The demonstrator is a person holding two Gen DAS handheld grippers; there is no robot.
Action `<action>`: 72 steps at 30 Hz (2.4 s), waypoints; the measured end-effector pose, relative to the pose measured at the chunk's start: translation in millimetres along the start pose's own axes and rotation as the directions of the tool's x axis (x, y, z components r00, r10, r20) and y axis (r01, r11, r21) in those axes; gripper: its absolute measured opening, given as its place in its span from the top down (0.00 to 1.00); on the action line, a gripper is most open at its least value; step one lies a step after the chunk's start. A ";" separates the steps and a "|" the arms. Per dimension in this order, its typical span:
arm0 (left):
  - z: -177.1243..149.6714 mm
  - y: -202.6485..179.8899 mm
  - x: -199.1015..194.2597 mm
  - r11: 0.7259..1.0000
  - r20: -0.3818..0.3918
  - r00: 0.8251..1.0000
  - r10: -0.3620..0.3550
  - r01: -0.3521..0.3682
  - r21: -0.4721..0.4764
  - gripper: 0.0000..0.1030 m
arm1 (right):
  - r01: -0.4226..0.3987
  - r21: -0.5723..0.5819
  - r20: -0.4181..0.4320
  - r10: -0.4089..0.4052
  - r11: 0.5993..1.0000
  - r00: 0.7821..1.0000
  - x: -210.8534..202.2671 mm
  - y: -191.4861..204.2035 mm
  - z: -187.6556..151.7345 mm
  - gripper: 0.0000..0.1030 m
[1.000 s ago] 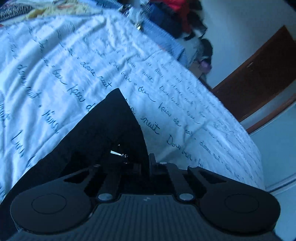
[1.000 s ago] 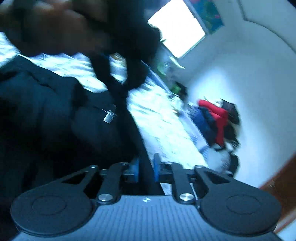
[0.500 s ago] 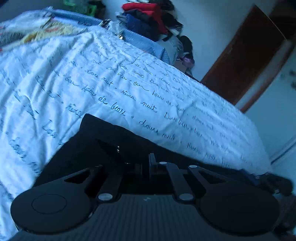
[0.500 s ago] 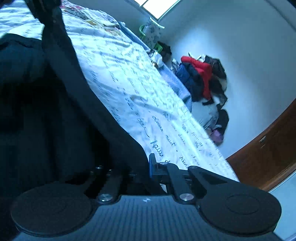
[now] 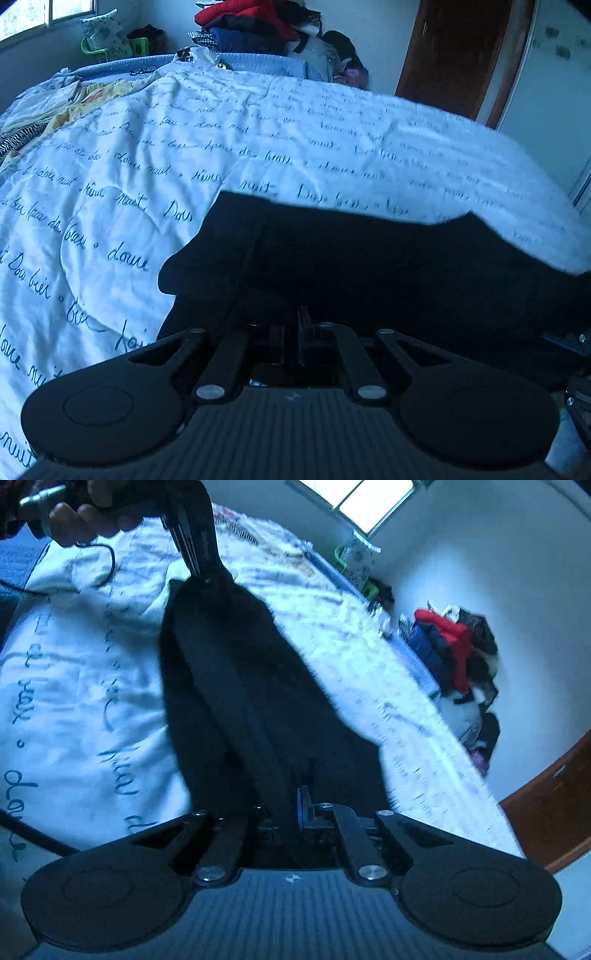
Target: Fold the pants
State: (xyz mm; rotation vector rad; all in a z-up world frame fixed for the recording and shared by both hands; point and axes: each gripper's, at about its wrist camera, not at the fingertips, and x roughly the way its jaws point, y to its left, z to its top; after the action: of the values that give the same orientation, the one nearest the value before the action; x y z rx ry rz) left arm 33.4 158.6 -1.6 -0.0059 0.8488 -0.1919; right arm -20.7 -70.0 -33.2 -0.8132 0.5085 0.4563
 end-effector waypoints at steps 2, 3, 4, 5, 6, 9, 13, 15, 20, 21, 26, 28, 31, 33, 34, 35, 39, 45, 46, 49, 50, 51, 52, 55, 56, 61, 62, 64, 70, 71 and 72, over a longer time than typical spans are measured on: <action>-5.4 0.3 1.9 1.000 0.020 1.000 0.019 -0.020 0.013 0.86 | 0.001 0.011 -0.016 -0.001 1.000 1.000 6.1 6.3 -4.1 0.96; -7.5 0.2 1.7 0.999 0.033 0.999 0.036 -0.036 0.014 0.86 | 0.006 0.015 -0.023 -0.005 1.000 1.000 10.1 8.1 -4.6 0.96; -8.8 -0.8 0.9 0.999 0.048 0.998 0.047 -0.047 0.017 0.86 | 0.012 0.017 -0.024 -0.011 1.000 1.000 8.8 12.2 -4.7 0.96; -10.2 -1.8 -0.7 0.997 0.075 0.995 0.064 -0.066 0.026 0.86 | 0.020 0.020 -0.021 -0.020 1.000 1.000 8.9 13.2 -3.4 0.96; -10.7 -3.8 -1.2 0.996 0.101 0.991 0.083 -0.086 0.035 0.86 | 0.029 0.027 -0.015 -0.028 0.999 0.999 8.9 12.9 -1.3 0.96; -15.4 -8.2 8.5 0.988 0.130 0.983 0.128 -0.138 0.069 0.85 | 0.023 0.082 -0.018 -0.021 0.996 1.000 6.4 19.1 -2.2 0.96; -21.8 -15.0 18.8 0.976 0.097 0.983 0.156 -0.168 0.135 0.81 | 0.032 0.073 -0.049 -0.028 0.997 0.998 12.0 35.8 -8.5 0.96; -24.1 -17.5 15.3 0.968 0.107 0.980 0.168 -0.185 0.172 0.78 | 0.043 0.082 -0.058 -0.038 0.996 0.998 3.8 37.5 -7.5 0.93; -25.2 -17.5 7.5 0.956 0.098 0.978 0.183 -0.200 0.215 0.69 | -0.172 0.308 -0.004 0.182 0.936 0.983 -41.3 -3.7 -20.4 0.87; -26.0 -19.2 5.4 0.945 0.108 0.974 0.202 -0.222 0.239 0.66 | -0.205 0.368 0.029 0.210 0.907 0.977 -50.5 -16.6 -27.0 0.87; -26.7 -23.3 3.7 0.920 0.101 0.965 0.244 -0.263 0.292 0.63 | -0.187 0.627 0.071 0.184 0.756 0.980 -52.9 -69.1 -73.9 0.75; -26.4 -23.6 -5.1 0.916 0.096 0.964 0.248 -0.266 0.300 0.63 | -0.148 0.711 -0.039 0.249 0.687 0.968 -36.7 -71.2 -94.2 0.75; -29.5 -26.6 -22.0 0.873 0.138 0.935 0.328 -0.356 0.334 0.60 | -0.187 0.701 0.003 0.260 0.688 0.966 -70.9 -62.3 -109.9 0.74; -26.3 -33.3 -31.8 0.845 0.178 0.914 0.363 -0.404 0.349 0.60 | -0.122 0.726 0.002 0.176 0.677 0.984 -101.2 -70.1 -121.8 0.74; -22.6 -38.9 -37.6 0.847 0.197 0.914 0.354 -0.402 0.347 0.60 | -0.081 0.746 -0.004 0.125 0.661 0.992 -112.4 -77.9 -130.5 0.74; -17.8 -47.2 -43.2 0.858 0.211 0.922 0.326 -0.382 0.343 0.57 | -0.031 0.769 -0.019 0.071 0.639 0.997 -120.1 -86.3 -140.6 0.72; -3.3 -96.8 -53.7 0.911 0.218 0.970 0.109 -0.185 0.370 0.40 | 0.236 0.841 -0.261 -0.017 0.488 0.965 -123.3 -114.5 -213.4 0.56; 2.1 -202.2 -25.1 0.846 0.045 0.962 -0.271 0.216 0.488 0.34 | 0.337 0.856 -0.288 -0.180 0.392 0.940 -159.1 -137.9 -228.2 0.55; 0.5 -220.6 -18.0 0.822 0.009 0.950 -0.312 0.265 0.505 0.34 | 0.355 0.856 -0.290 -0.219 0.375 0.932 -157.8 -148.4 -224.7 0.54; -13.1 -264.6 1.0 0.770 -0.064 0.927 -0.369 0.343 0.538 0.34 | 0.330 0.901 -0.258 -0.262 0.281 0.930 -137.6 -191.3 -228.6 0.41; -17.2 -275.5 6.2 0.755 -0.095 0.915 -0.392 0.380 0.534 0.34 | 0.333 0.912 -0.271 -0.255 0.241 0.928 -124.1 -206.9 -231.0 0.40; -19.7 -280.8 12.0 0.747 -0.120 0.902 -0.415 0.413 0.522 0.34 | 0.338 0.920 -0.288 -0.245 0.196 0.926 -107.2 -221.4 -231.4 0.40; -22.5 -287.4 16.3 0.742 -0.142 0.891 -0.432 0.441 0.505 0.34 | 0.344 0.924 -0.302 -0.231 0.170 0.925 -91.7 -234.5 -230.4 0.40; -28.6 -298.8 24.0 0.736 -0.167 0.876 -0.453 0.473 0.484 0.34 | 0.425 0.897 -0.401 -0.185 0.120 0.897 -44.0 -263.3 -230.4 0.40; -29.3 -302.6 25.9 0.734 -0.170 0.874 -0.456 0.477 0.483 0.34 | 0.465 0.878 -0.443 -0.174 0.116 0.880 -31.0 -269.1 -228.1 0.40; -29.9 -312.8 36.9 0.733 -0.158 0.884 -0.440 0.455 0.506 0.35 | 0.576 0.813 -0.568 -0.105 0.087 0.817 6.9 -285.1 -250.0 0.43; -29.3 -311.4 36.8 0.734 -0.155 0.884 -0.441 0.454 0.504 0.36 | 0.578 0.811 -0.568 -0.119 0.088 0.815 6.4 -283.6 -250.9 0.66; -26.4 -309.7 37.6 0.739 -0.154 0.883 -0.444 0.458 0.495 0.40 | 0.566 0.819 -0.552 -0.141 0.089 0.822 -1.2 -282.4 -256.9 0.92; -24.2 -316.0 36.1 0.717 -0.140 0.874 -0.466 0.466 0.518 0.47 | 0.416 0.908 -0.413 -0.266 -0.049 0.871 -83.0 -266.2 -275.8 0.95; -26.6 -320.1 34.4 0.708 -0.134 0.875 -0.464 0.458 0.537 0.47 | 0.384 0.920 -0.390 -0.292 -0.080 0.873 -104.3 -259.5 -282.2 0.95; -29.9 -324.2 32.8 0.699 -0.127 0.879 -0.460 0.446 0.559 0.48 | 0.358 0.928 -0.373 -0.313 -0.106 0.873 -121.7 -253.7 -287.9 0.95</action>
State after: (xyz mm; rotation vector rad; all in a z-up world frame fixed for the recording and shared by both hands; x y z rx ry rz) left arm -21.6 -163.4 -19.4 0.3569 0.7243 -0.9201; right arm -45.4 -469.1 13.6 0.5792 0.4779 -0.5115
